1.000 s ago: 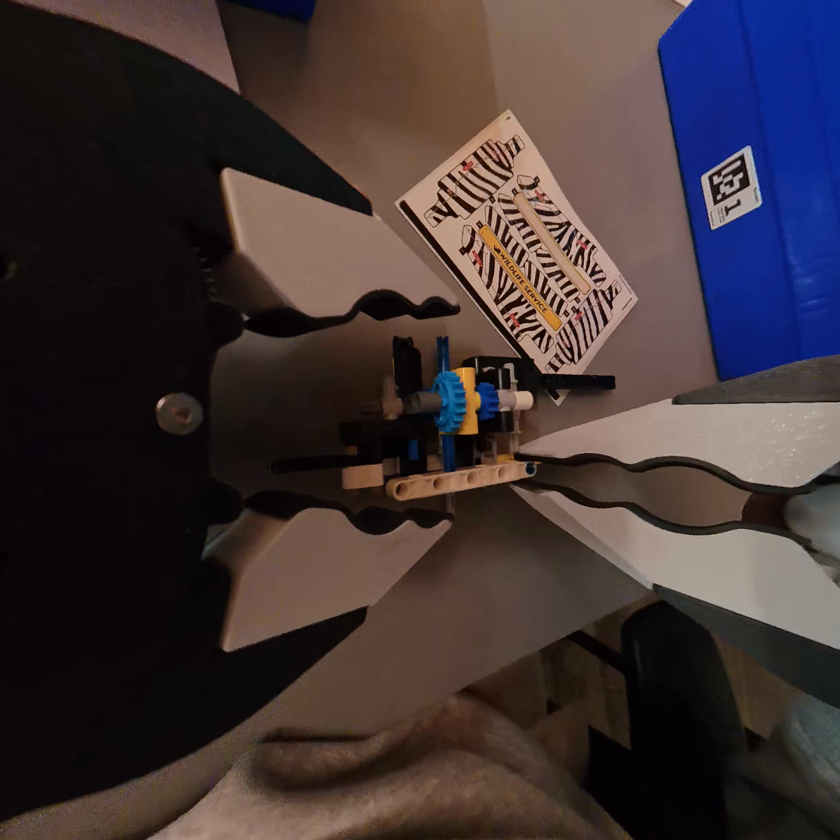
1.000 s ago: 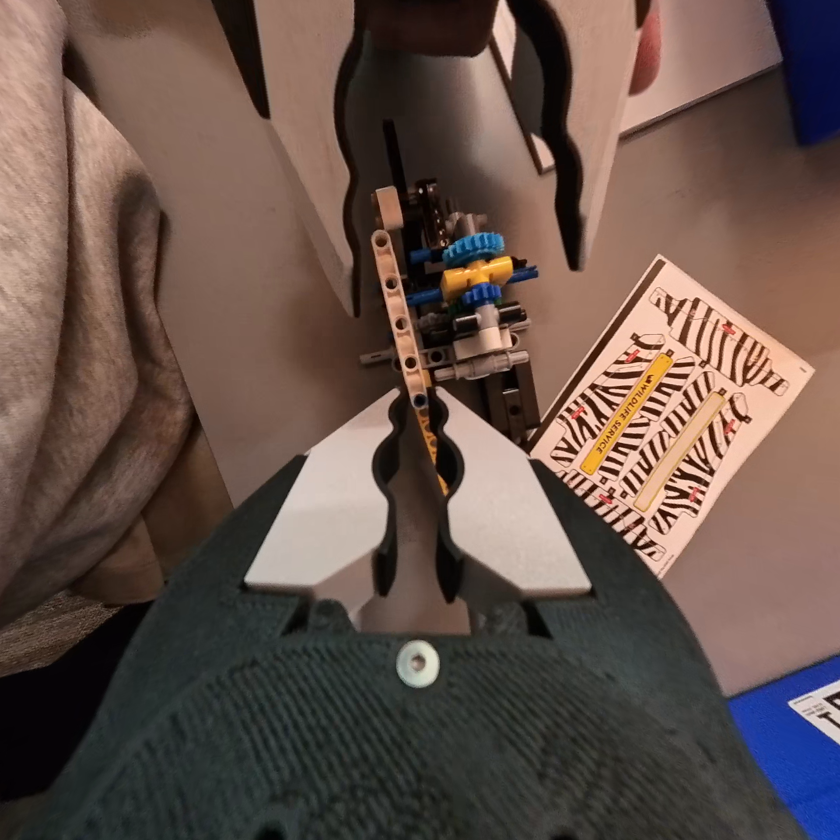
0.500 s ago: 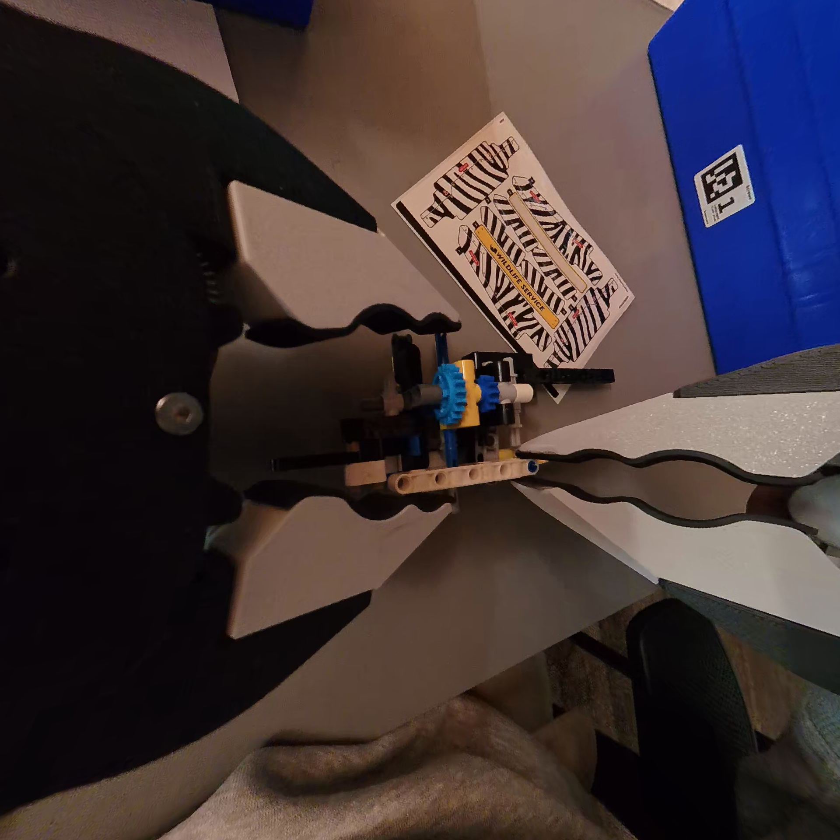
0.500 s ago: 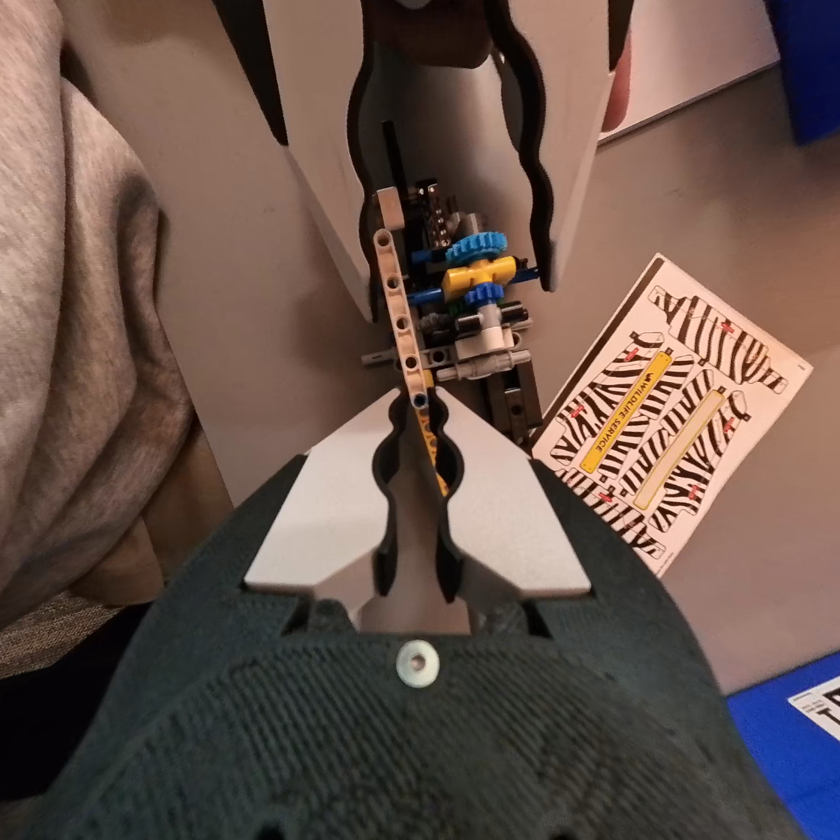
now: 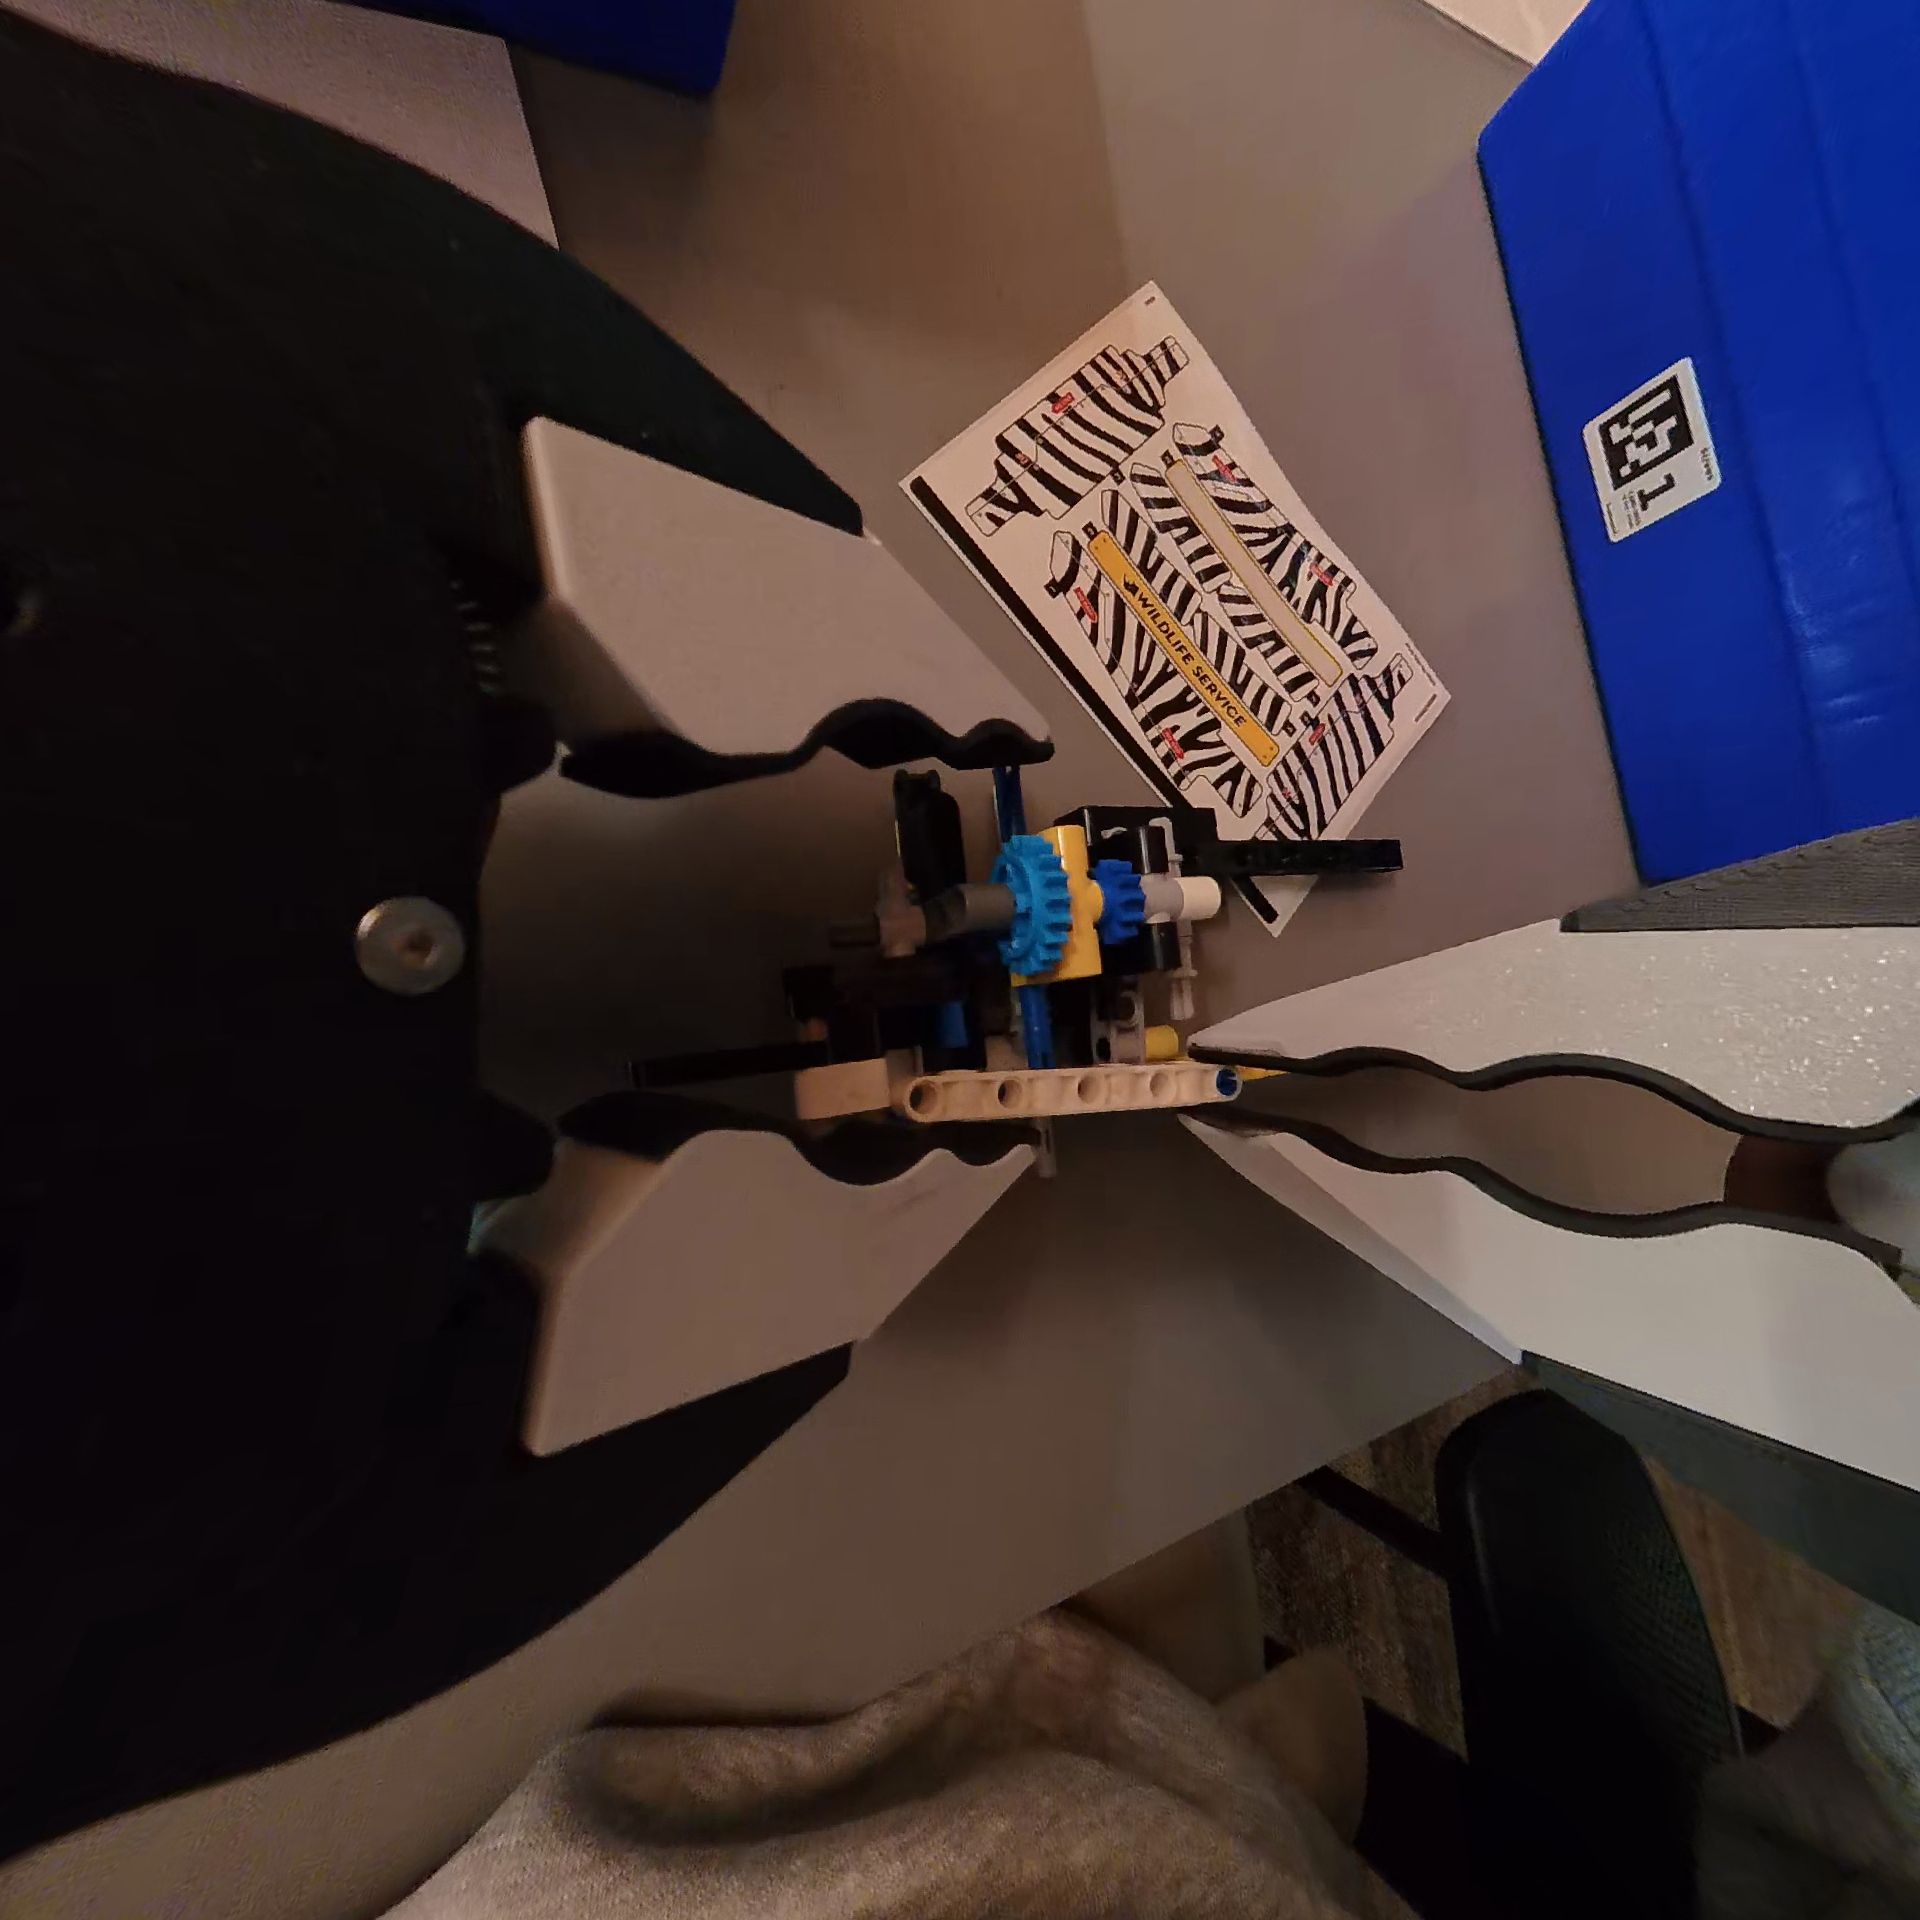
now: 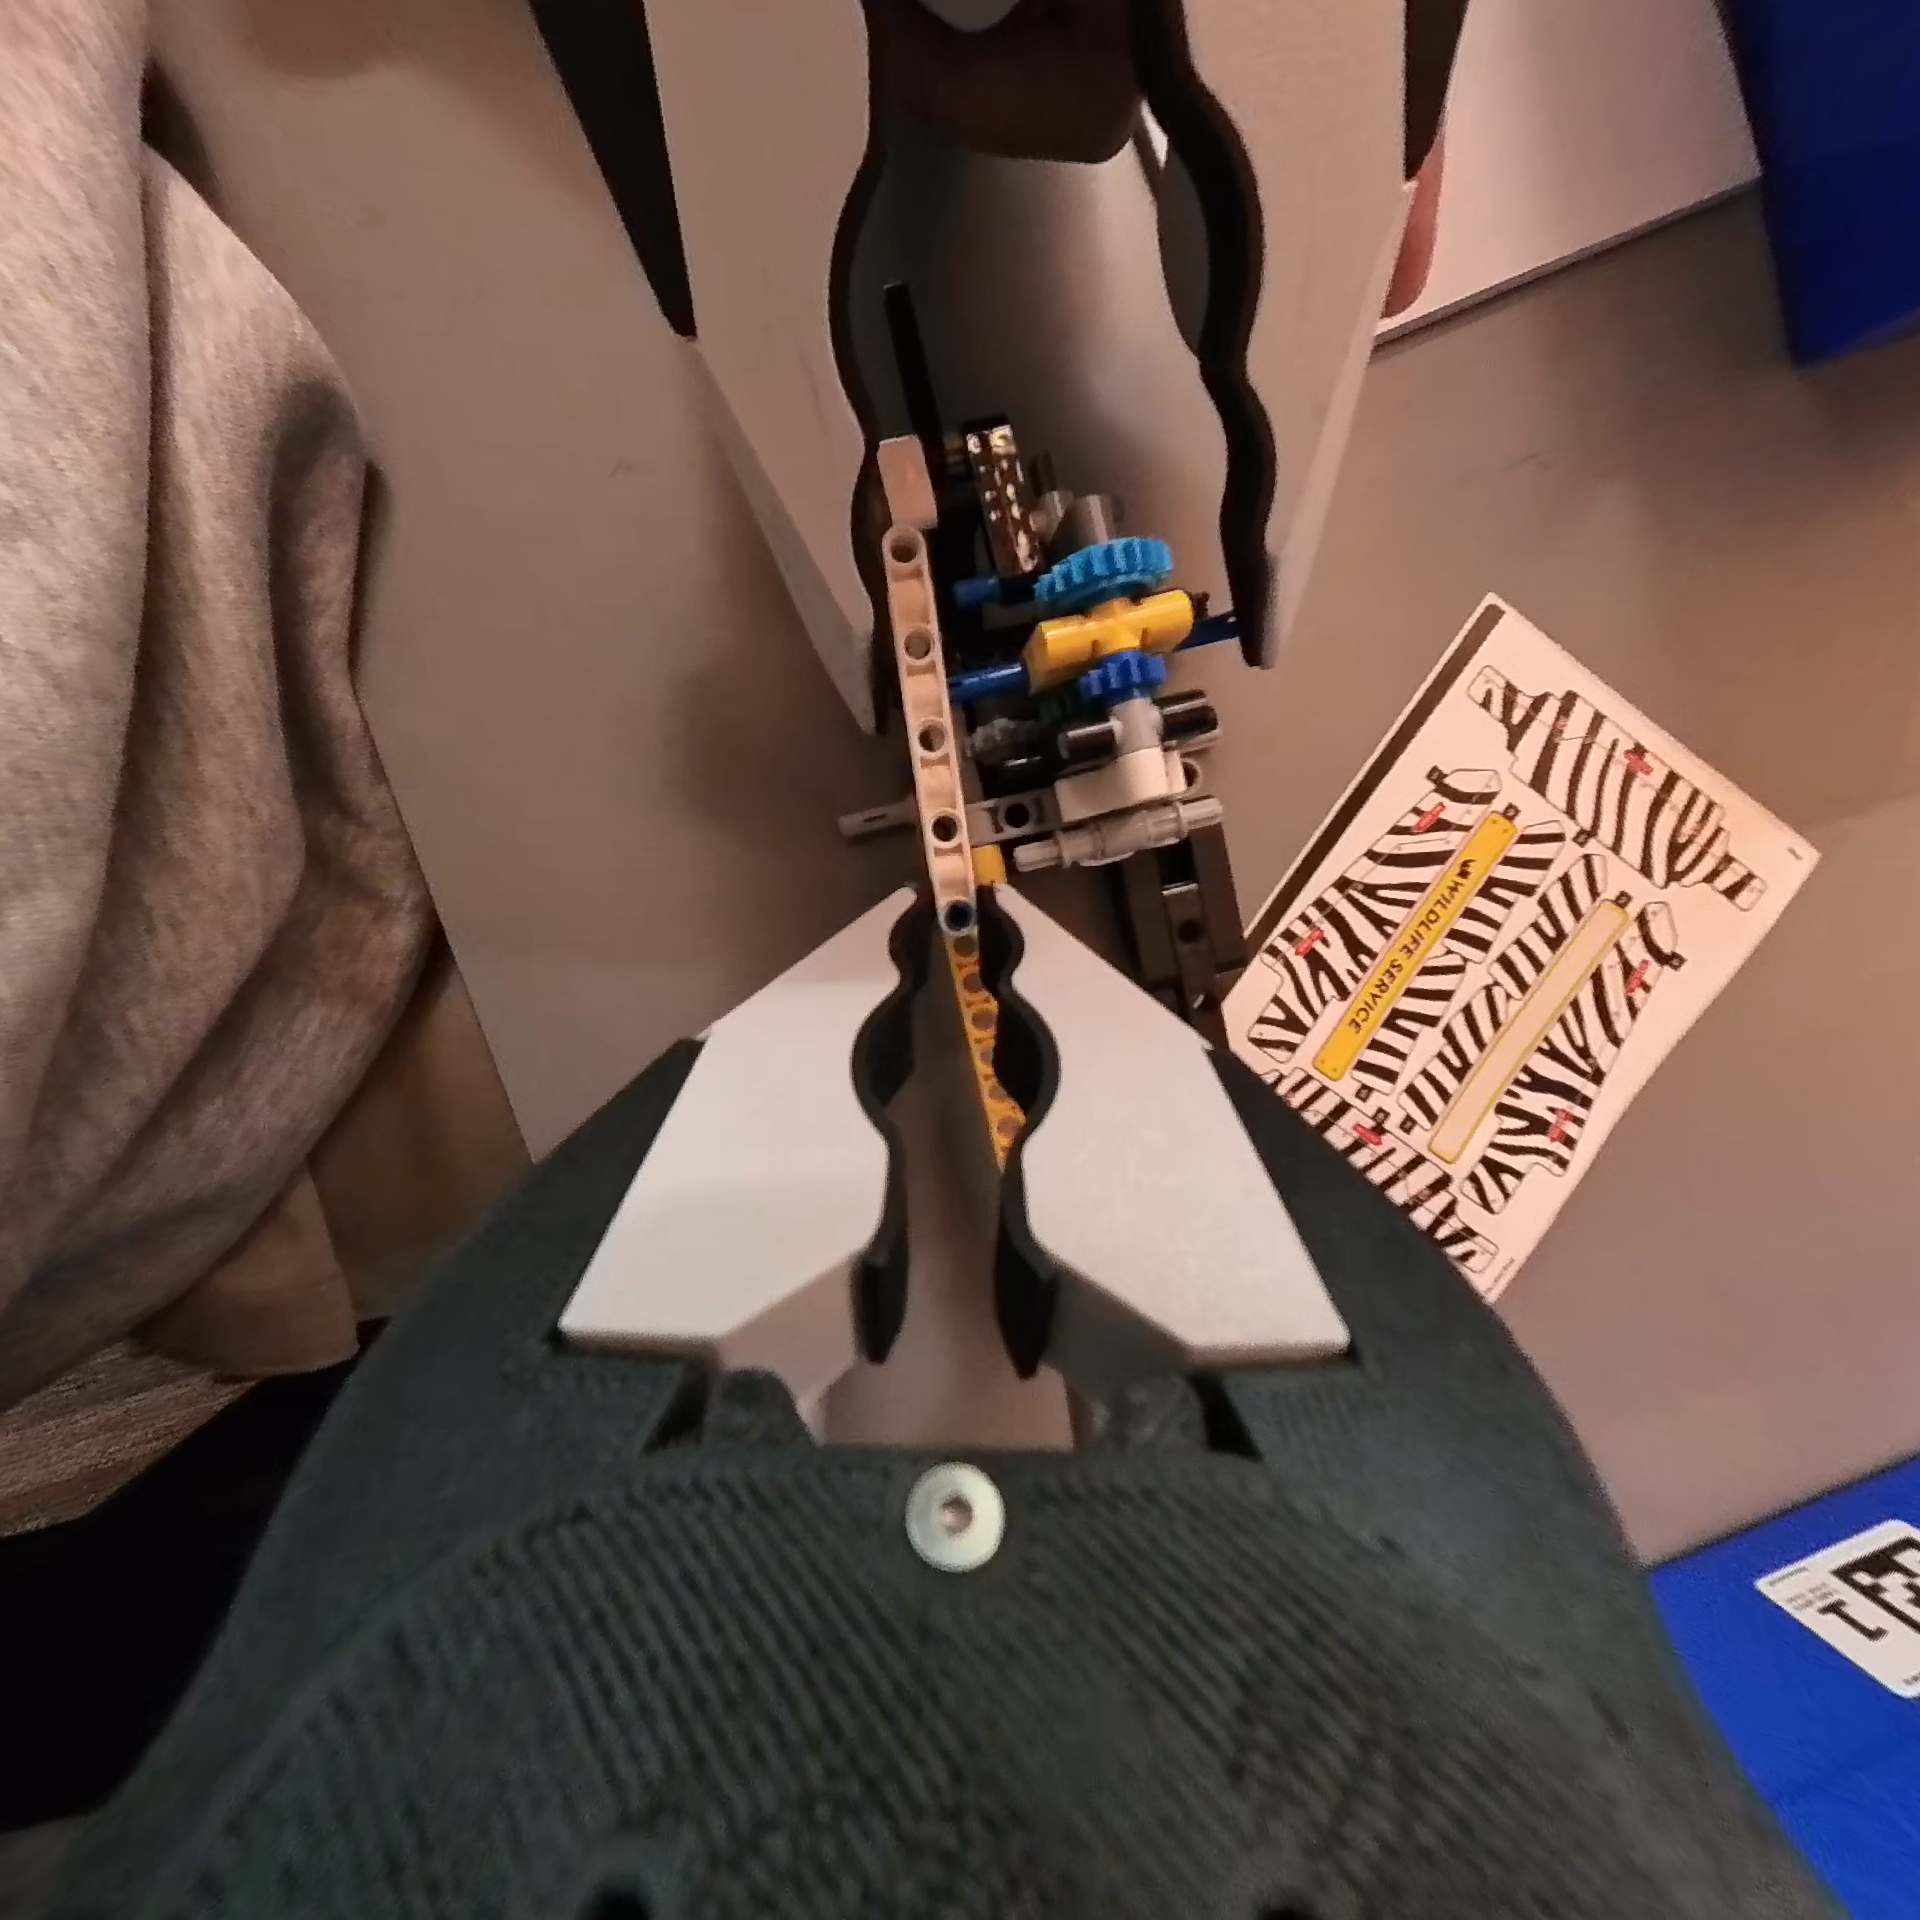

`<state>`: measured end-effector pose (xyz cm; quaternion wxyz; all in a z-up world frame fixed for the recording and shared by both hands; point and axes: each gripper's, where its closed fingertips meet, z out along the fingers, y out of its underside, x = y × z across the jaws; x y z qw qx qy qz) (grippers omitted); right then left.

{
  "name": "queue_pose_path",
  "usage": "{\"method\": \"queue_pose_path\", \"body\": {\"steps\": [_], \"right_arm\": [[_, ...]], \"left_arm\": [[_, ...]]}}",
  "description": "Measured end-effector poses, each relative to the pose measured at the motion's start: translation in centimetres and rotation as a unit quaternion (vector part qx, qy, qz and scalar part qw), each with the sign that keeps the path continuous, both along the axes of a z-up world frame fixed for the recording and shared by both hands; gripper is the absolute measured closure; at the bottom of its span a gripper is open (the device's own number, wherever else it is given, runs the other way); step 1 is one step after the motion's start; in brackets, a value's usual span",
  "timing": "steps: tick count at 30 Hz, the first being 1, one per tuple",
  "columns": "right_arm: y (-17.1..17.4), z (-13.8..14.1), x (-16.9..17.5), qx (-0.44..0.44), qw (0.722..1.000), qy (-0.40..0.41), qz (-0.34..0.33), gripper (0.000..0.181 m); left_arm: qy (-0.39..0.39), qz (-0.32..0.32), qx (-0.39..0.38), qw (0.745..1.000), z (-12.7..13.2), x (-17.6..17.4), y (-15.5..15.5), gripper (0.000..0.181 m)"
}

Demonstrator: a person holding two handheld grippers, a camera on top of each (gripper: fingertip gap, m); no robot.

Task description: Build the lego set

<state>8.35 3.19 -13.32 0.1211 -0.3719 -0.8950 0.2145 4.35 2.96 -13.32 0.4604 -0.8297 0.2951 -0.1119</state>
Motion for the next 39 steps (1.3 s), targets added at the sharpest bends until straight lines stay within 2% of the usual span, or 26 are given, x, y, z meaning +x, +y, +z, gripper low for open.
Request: {"method": "queue_pose_path", "body": {"steps": [11,30,39], "right_arm": [[0.1,0.15,-0.06,0.014,1.0,0.015,0.018,0.175],[0.64,0.21,-0.03,0.011,0.998,-0.01,0.066,0.175],[0.66,0.02,-0.1,0.013,0.998,-0.012,0.067,0.175]], "left_arm": [[0.01,-0.001,0.004,1.0,-0.19,0.05,-0.02,0.114],[0.02,-0.005,0.01,1.0,-0.35,0.06,-0.07,0.113],[0.027,-0.006,0.015,0.999,-0.38,-0.08,-0.03,0.113]]}}
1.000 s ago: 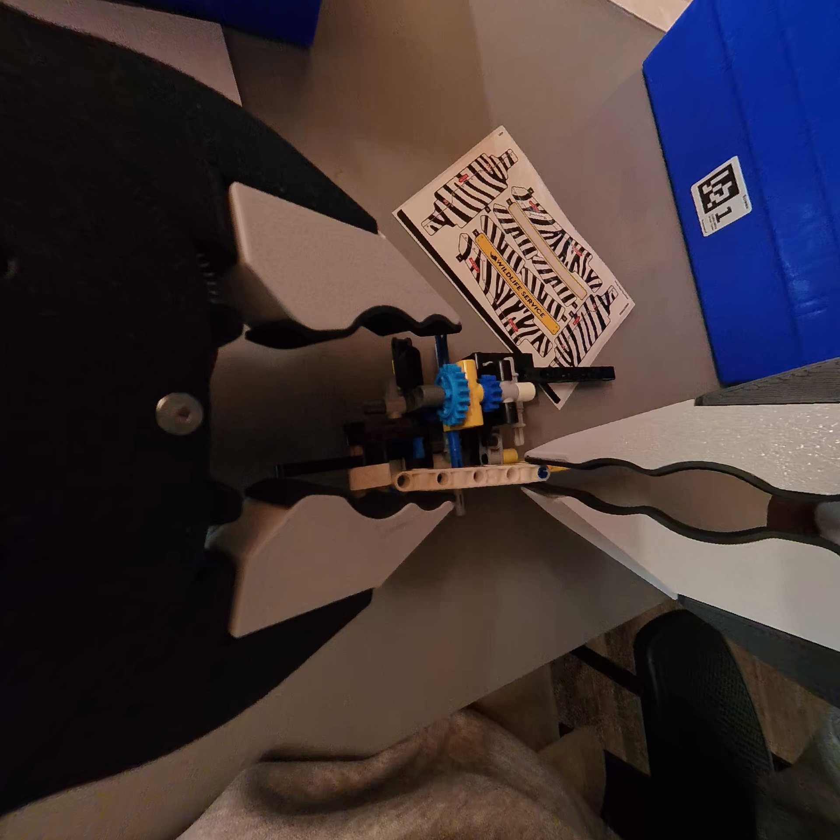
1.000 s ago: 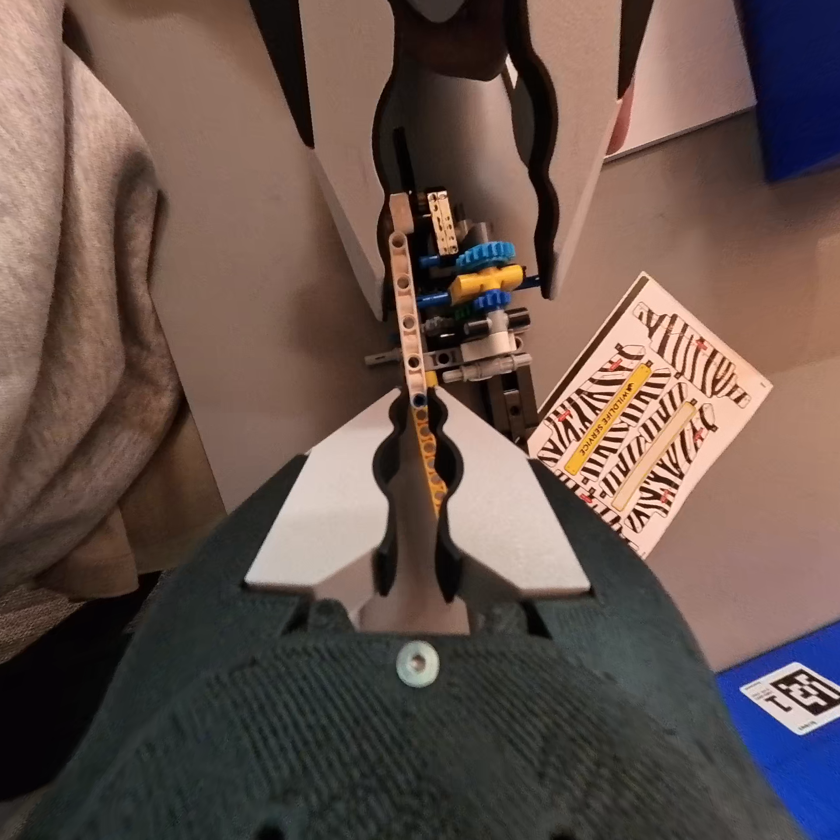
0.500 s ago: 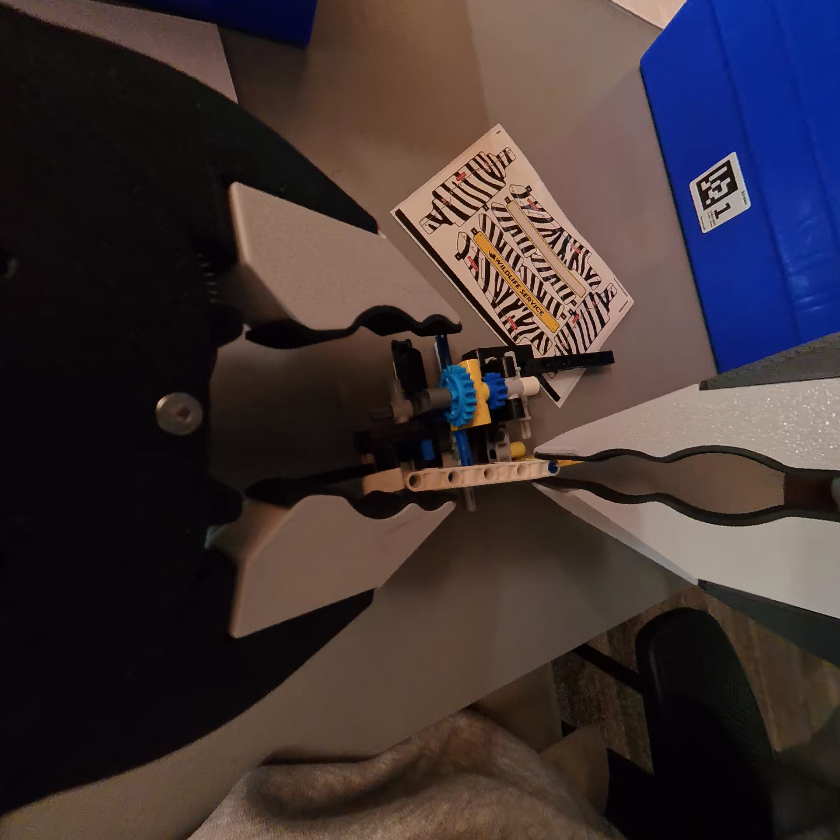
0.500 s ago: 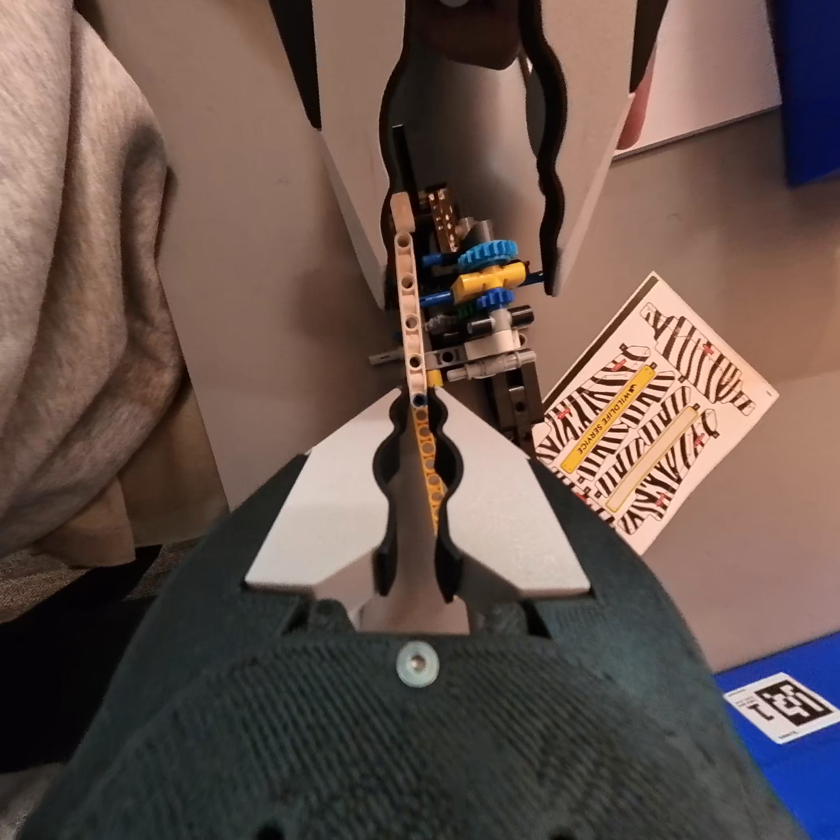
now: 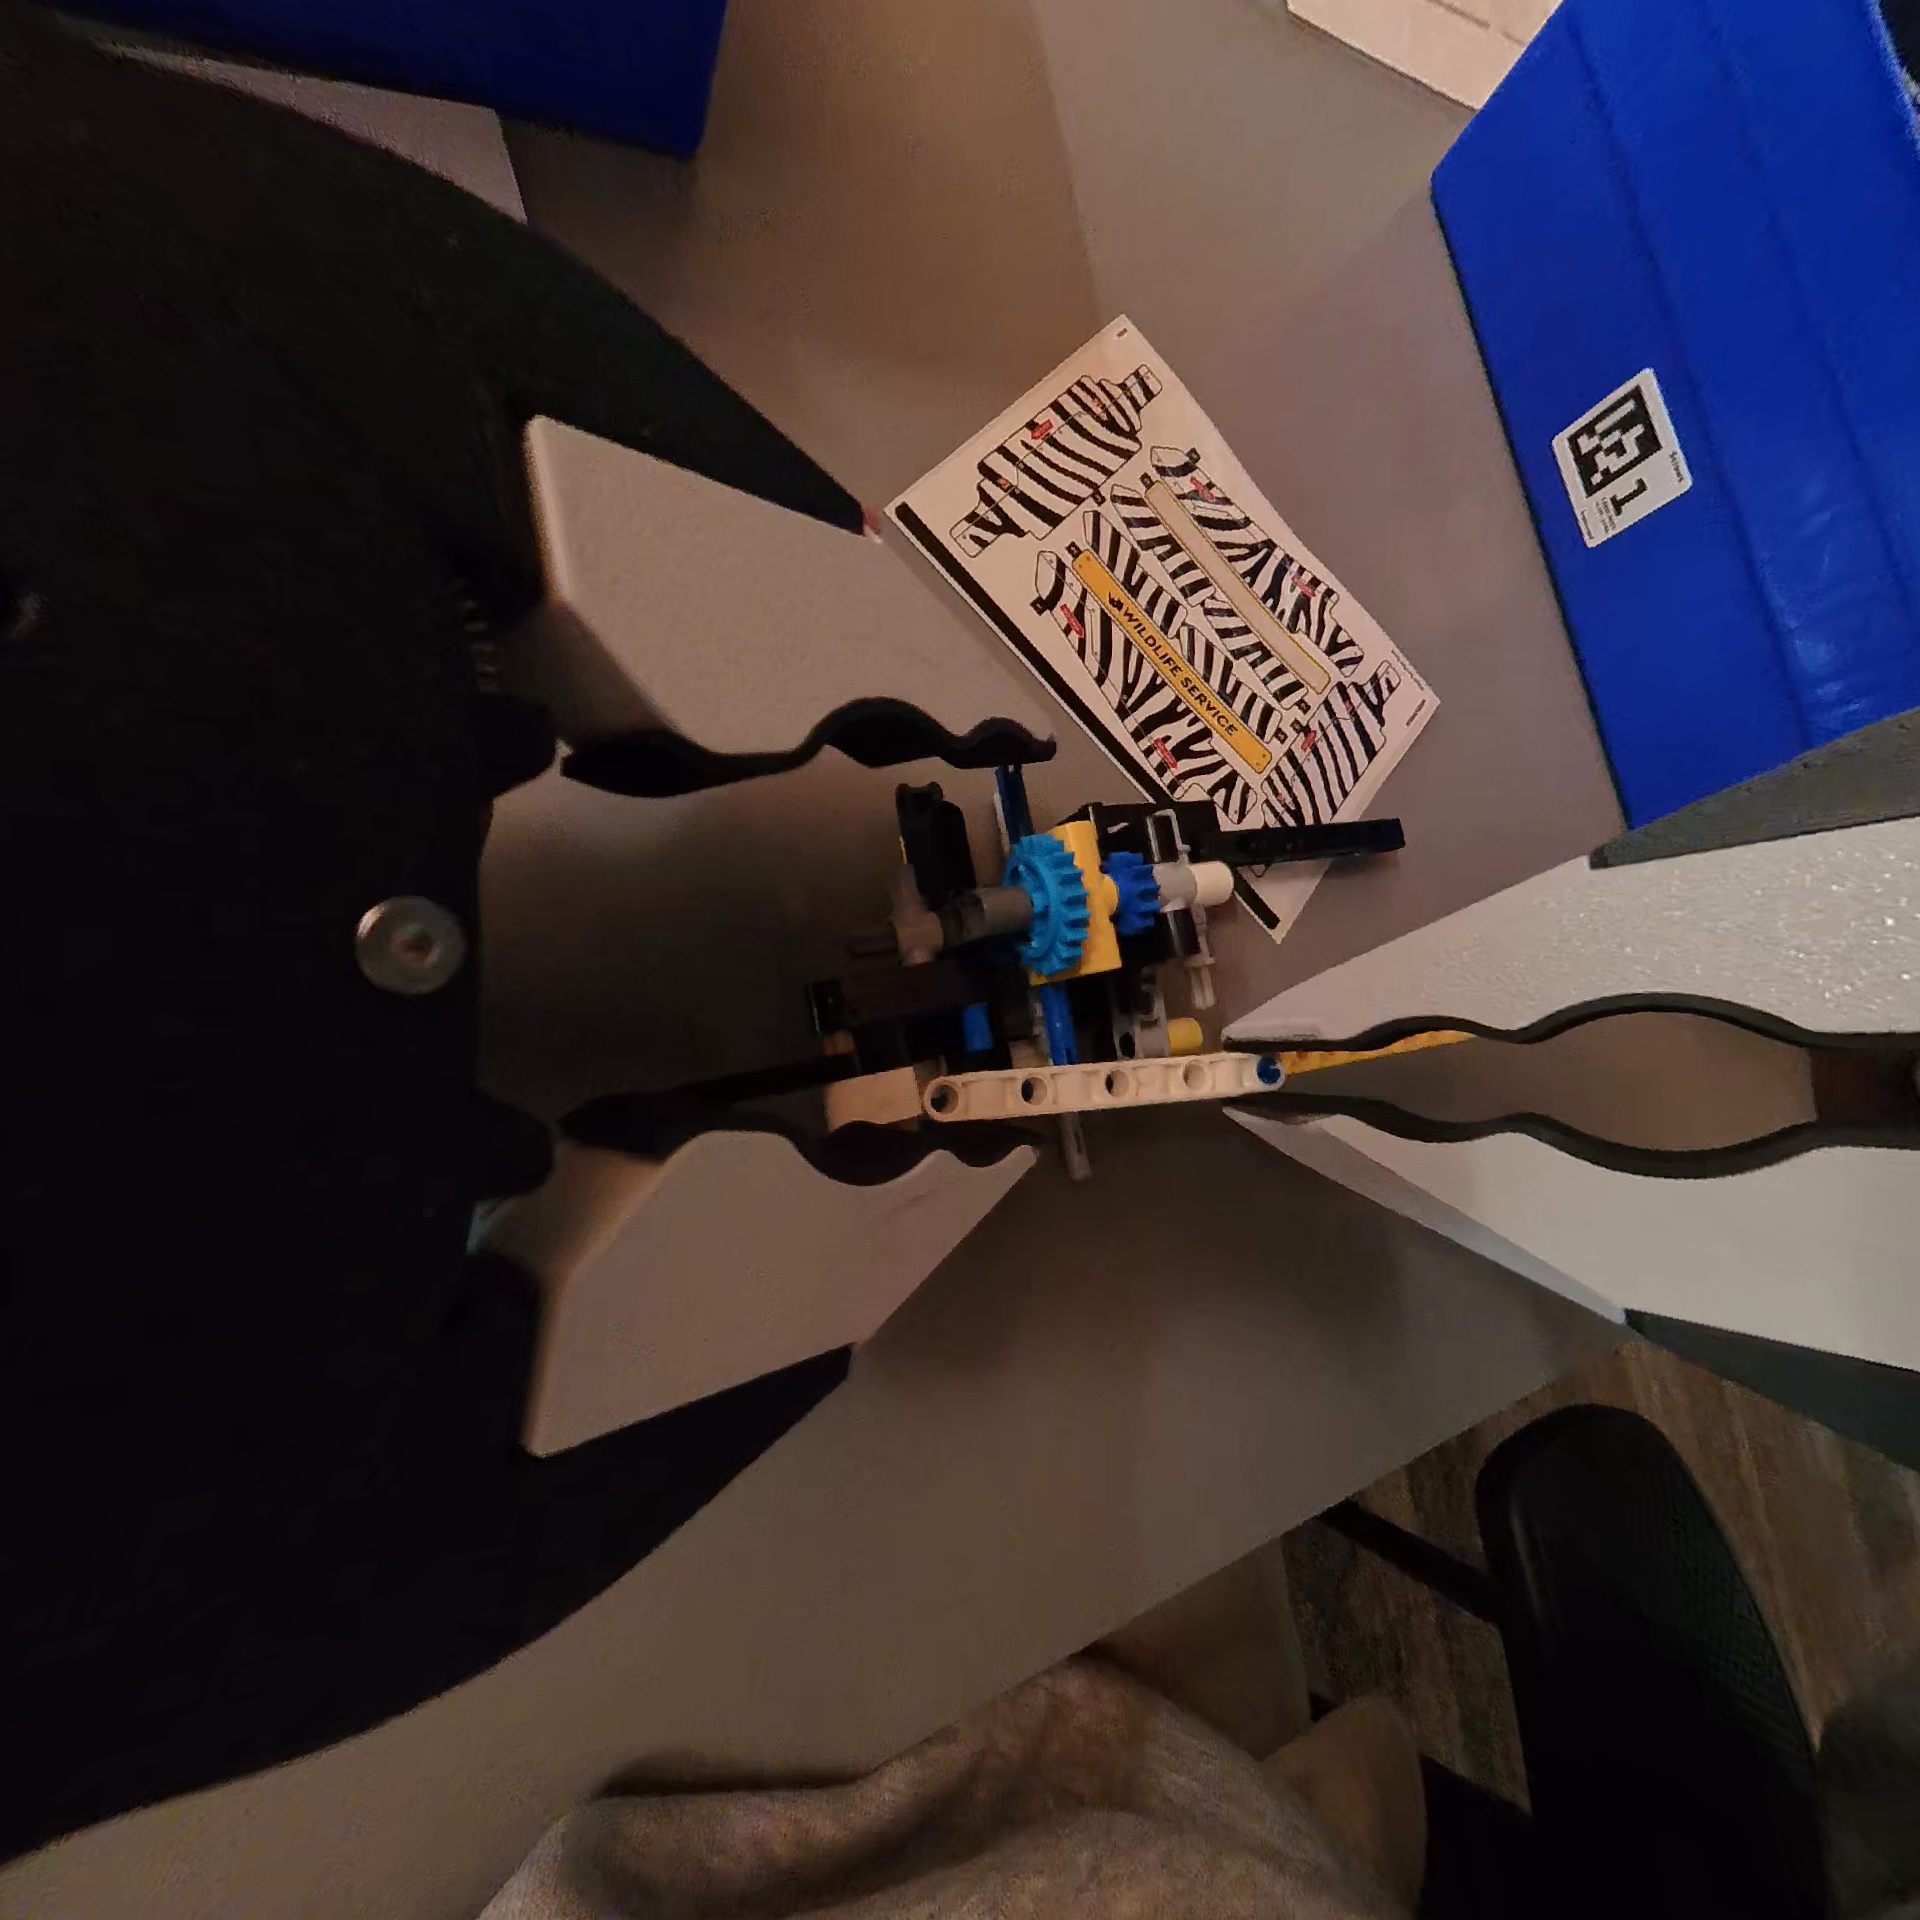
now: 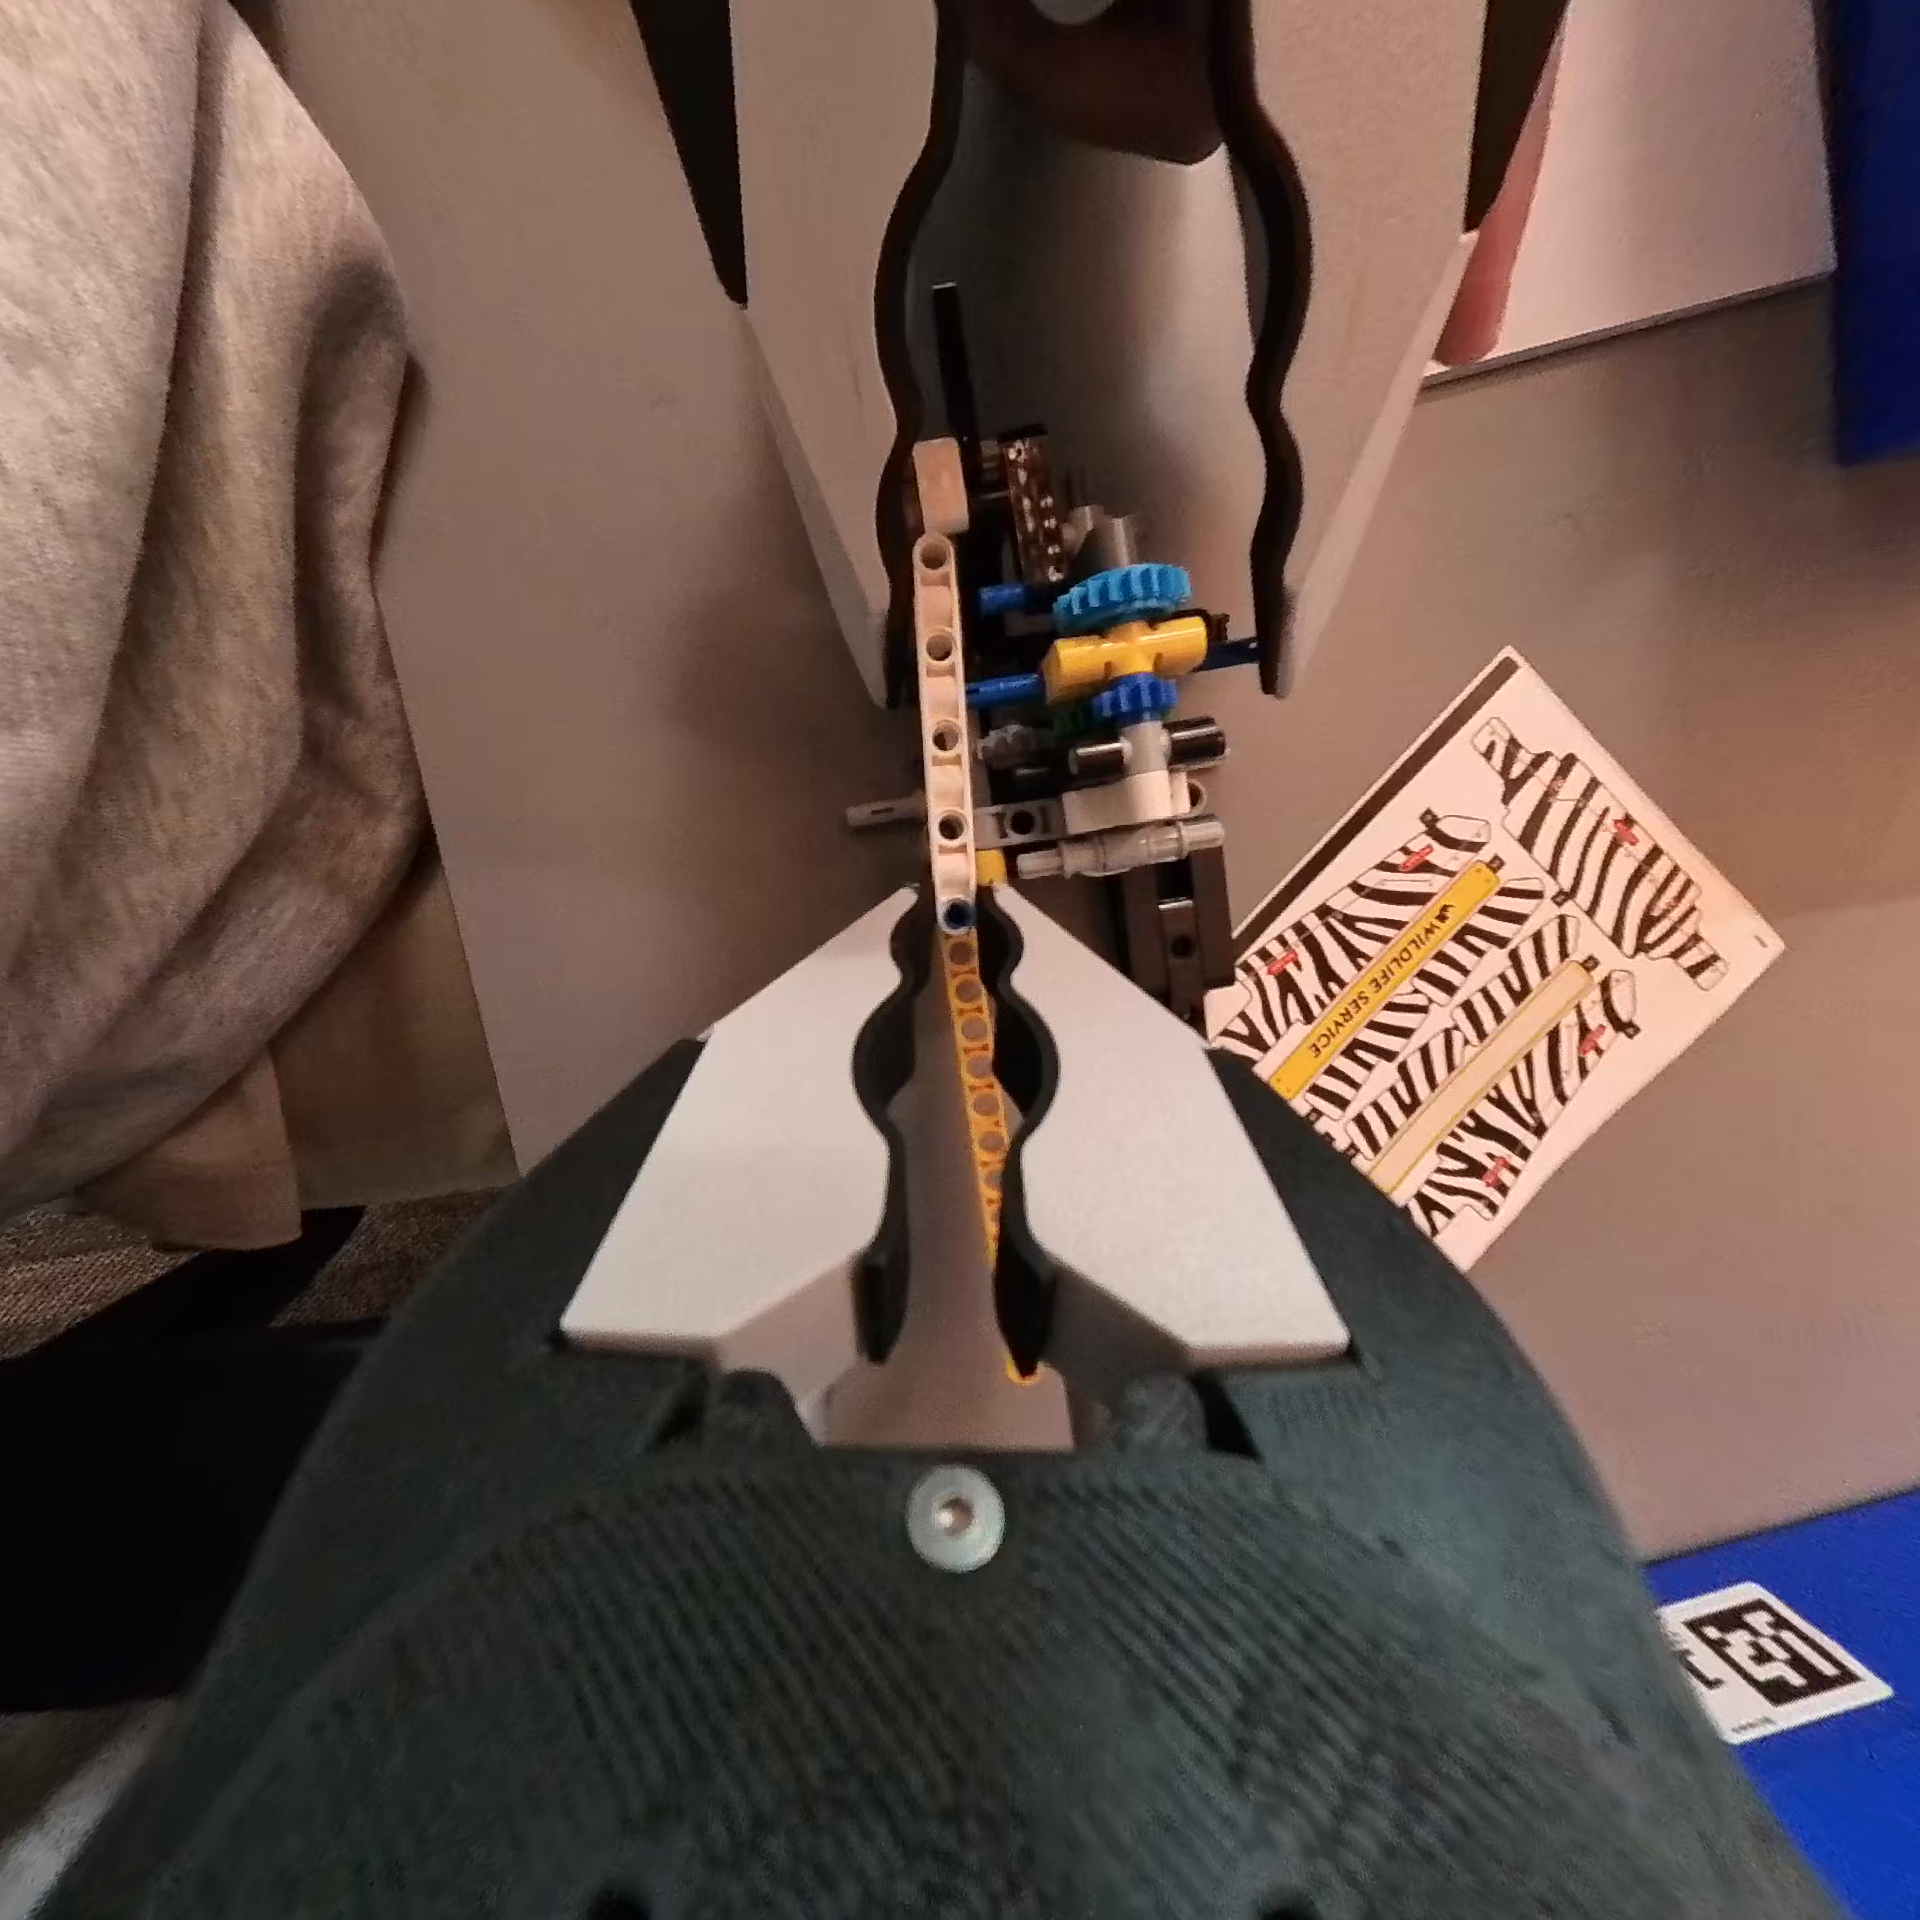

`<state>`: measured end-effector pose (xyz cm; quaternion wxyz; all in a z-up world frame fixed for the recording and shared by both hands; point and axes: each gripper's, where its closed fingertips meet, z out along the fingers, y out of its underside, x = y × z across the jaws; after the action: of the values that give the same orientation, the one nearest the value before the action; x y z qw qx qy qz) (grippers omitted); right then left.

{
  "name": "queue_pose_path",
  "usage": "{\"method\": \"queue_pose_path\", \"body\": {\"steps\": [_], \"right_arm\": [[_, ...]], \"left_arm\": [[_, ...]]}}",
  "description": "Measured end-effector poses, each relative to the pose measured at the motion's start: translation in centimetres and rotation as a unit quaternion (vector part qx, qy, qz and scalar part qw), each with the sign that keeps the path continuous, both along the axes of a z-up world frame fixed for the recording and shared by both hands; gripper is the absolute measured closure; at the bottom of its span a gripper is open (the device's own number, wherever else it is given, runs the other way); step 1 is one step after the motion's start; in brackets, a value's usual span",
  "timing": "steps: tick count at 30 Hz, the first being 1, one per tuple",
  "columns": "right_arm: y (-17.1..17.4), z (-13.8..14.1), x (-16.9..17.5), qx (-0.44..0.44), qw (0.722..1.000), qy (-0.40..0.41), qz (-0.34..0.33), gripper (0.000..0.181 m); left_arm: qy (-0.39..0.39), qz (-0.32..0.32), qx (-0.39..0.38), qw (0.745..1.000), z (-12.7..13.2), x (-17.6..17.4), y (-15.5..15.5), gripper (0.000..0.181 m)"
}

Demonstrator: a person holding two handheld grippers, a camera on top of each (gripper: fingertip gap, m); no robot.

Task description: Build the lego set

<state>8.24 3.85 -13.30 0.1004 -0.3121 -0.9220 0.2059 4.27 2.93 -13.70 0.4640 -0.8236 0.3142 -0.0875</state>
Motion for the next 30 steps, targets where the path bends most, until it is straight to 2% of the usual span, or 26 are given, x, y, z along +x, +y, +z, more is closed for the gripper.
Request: {"method": "queue_pose_path", "body": {"steps": [30], "right_arm": [[0.12,0.13,-0.33,-0.021,1.0,-0.009,-0.009,0.175]], "left_arm": [[0.021,-0.003,0.014,1.0,-0.1,-0.07,0.1,0.112]]}}
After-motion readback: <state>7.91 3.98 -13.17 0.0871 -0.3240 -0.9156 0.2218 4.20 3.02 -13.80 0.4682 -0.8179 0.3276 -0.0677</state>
